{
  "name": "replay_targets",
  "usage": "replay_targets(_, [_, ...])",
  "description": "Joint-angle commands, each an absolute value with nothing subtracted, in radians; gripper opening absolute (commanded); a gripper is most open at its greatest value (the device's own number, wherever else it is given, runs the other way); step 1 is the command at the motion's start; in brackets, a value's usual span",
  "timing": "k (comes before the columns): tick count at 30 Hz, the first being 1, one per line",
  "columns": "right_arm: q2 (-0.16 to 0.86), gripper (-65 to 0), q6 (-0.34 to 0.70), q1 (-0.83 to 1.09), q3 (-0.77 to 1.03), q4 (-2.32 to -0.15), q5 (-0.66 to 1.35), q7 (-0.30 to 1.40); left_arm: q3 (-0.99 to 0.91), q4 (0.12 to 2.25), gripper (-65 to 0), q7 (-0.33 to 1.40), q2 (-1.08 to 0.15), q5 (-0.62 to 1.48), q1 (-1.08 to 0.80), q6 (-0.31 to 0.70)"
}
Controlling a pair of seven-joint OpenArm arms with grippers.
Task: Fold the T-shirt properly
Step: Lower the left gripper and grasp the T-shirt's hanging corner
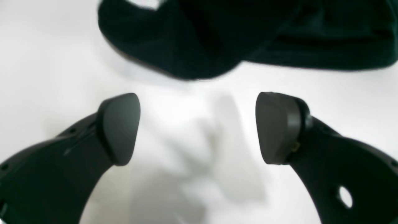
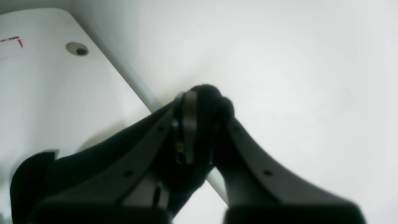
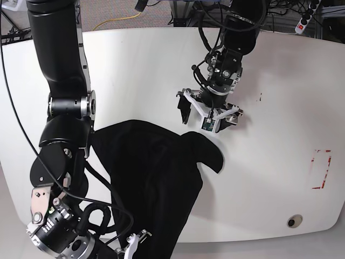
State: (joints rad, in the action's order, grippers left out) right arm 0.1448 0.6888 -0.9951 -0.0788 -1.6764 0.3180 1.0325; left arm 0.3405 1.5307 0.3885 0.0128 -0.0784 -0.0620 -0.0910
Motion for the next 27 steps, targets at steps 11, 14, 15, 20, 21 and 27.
replay_targets(11, [0.150,-65.0,0.684,-1.029,-0.073,-1.690,0.325,1.006,0.351,1.325,-10.6,0.302,0.027,-0.077,0.117,-0.090])
replay_targets(14, [0.150,-65.0,0.684,-1.029,-0.073,-1.690,0.325,1.006,0.352,1.253,-10.6,0.297,0.038,-0.076,0.159,-0.090])
replay_targets(15, [0.150,-65.0,0.684,-1.027,-0.073,-1.690,0.325,1.006,0.352,1.234,-10.6,0.297,0.047,-0.076,0.170,-0.088])
replay_targets(20, [0.150,-65.0,0.684,-1.027,-0.073,-1.690,0.325,1.006,0.352,1.176,-10.6,0.260,0.061,-0.076,0.199,-0.087])
replay_targets(21, [0.150,-65.0,0.684,-1.027,-0.073,-1.690,0.325,1.006,0.354,1.168,-10.7,0.249,0.061,-0.076,0.199,-0.087])
replay_targets(27, [0.150,-65.0,0.684,-1.027,-0.073,-1.690,0.323,1.006,0.349,1.144,-11.5,0.243,0.076,-0.077,0.219,-0.090])
